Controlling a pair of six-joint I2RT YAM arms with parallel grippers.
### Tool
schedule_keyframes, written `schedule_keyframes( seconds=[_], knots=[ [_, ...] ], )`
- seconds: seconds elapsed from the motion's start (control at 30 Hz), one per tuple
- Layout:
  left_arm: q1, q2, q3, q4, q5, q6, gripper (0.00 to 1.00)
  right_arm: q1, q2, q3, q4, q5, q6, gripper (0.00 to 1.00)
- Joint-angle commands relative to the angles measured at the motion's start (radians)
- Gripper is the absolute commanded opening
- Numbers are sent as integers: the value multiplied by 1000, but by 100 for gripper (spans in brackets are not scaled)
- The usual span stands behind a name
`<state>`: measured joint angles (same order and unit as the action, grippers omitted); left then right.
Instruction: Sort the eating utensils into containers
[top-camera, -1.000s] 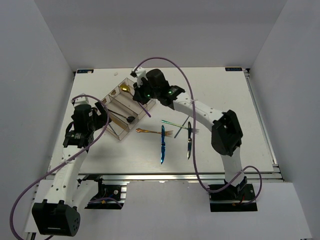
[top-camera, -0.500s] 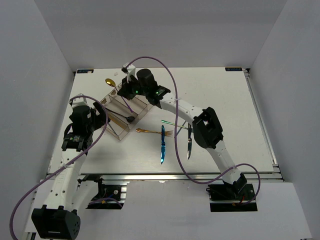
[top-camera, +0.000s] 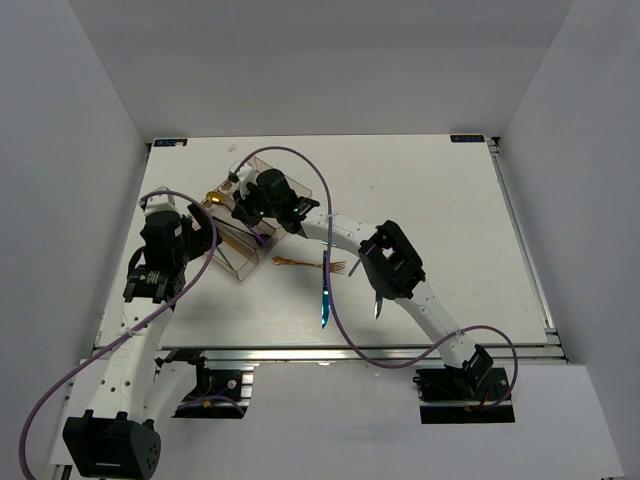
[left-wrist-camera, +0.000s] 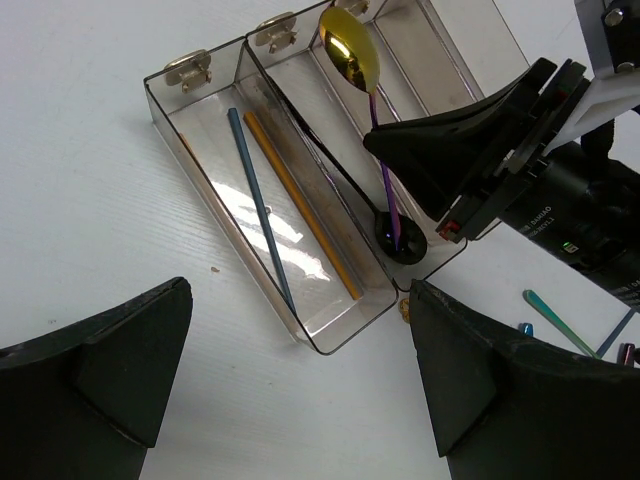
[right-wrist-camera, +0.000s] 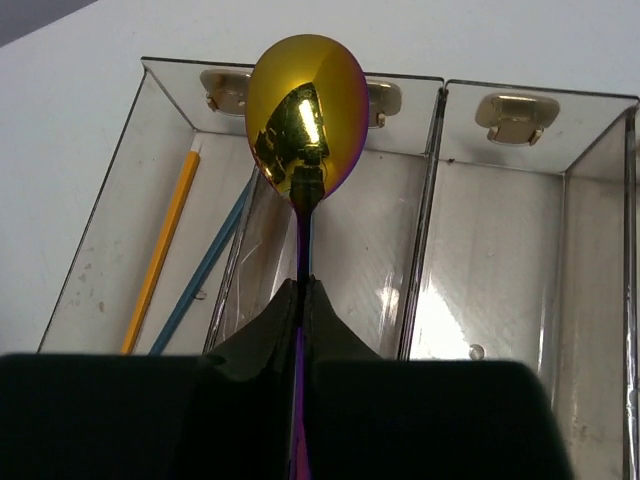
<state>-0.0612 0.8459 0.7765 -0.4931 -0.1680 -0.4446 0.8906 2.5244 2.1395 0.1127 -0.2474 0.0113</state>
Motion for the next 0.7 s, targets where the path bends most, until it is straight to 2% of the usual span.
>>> schedule_keyframes(
  seconds=[0.0,0.03,0.13,0.23,0.43,0.5,0.53,0.67],
  knots=[
    [-3,-19,-3,8,16,7,98,1,-39,25,58,39,-37,3],
    [-3,-19,-2,10,18,7,98,2,-48,14,65,55,-30,15],
    [-5,-19,-3,10,18,7,98,2,-96,-35,82,66,-24,33],
    [-5,-19,-3,10,18,7,98,4,-147,-61,76,62,-22,47],
    [-5,-18,-3,8,12,7,98,8,-309,-165,64,101,-17,50],
    [-5,-18,-3,8,10,7,98,10,-404,-257,50,160,19,67],
    [-5,-18,-5,8,10,7,98,10,-438,-288,38,225,33,89],
    [-5,-8,-5,13,21,9,98,8,-581,-414,-112,512,169,89]
  ],
)
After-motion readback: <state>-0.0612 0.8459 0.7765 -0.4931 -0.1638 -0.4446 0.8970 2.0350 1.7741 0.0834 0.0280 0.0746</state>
